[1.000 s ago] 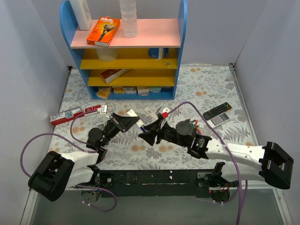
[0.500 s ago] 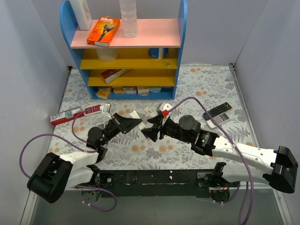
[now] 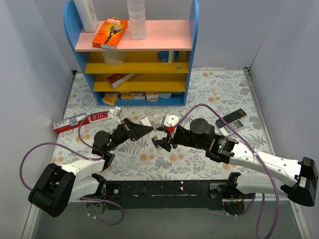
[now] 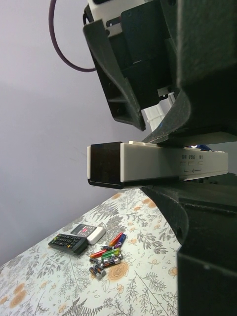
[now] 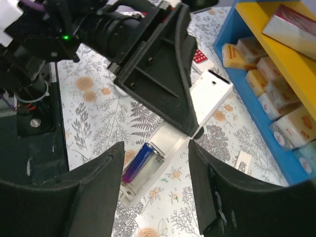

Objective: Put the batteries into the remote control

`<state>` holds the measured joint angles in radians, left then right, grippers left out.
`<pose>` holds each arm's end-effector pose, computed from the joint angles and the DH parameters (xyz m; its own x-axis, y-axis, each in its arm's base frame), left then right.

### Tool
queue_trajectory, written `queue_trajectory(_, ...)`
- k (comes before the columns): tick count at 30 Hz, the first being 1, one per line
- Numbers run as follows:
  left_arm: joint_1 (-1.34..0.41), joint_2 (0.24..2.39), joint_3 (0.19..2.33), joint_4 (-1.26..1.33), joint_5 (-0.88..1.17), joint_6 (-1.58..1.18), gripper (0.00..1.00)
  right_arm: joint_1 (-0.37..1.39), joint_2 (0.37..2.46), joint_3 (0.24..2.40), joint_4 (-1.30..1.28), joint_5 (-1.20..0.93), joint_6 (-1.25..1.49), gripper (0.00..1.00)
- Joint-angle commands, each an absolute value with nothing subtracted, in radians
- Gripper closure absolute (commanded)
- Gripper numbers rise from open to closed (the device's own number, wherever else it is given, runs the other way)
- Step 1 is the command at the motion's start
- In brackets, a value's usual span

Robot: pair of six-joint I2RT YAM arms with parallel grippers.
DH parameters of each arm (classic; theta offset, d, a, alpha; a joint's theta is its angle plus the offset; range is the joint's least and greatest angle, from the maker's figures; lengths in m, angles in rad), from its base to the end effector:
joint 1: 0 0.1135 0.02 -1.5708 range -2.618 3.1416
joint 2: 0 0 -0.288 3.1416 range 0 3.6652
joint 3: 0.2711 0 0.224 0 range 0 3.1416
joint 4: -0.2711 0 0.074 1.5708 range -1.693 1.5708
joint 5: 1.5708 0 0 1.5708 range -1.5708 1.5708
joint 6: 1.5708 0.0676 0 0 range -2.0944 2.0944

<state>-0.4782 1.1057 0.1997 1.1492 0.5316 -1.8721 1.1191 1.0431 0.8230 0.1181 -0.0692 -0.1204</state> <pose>0.1614 -0.1223 0.2699 -0.8594 -0.4817 0.1715 -0.0432 -0.2657 -0.9631 0.1003 0.2174 0.3593 0.0673 -0.1358 -0.9884 -0.9262 0.3599 -0.1125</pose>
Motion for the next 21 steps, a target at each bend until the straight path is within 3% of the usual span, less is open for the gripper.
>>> queue_trajectory(1, -0.480, 1.057, 0.258, 1.068, 0.591, -1.829, 1.00, 1.112, 1.023, 0.908, 0.011, -0.208, -0.346, 0.40)
queue_trajectory(13, -0.480, 1.008, 0.295, 0.899, 0.624, -1.776, 1.00, 1.091, 1.104, 1.014, -0.129, -0.325, -0.522, 0.61)
queue_trajectory(21, -0.480, 0.993, 0.310, 0.864, 0.637, -1.756, 1.00, 1.072, 1.170, 1.058, -0.190, -0.347, -0.554, 0.65)
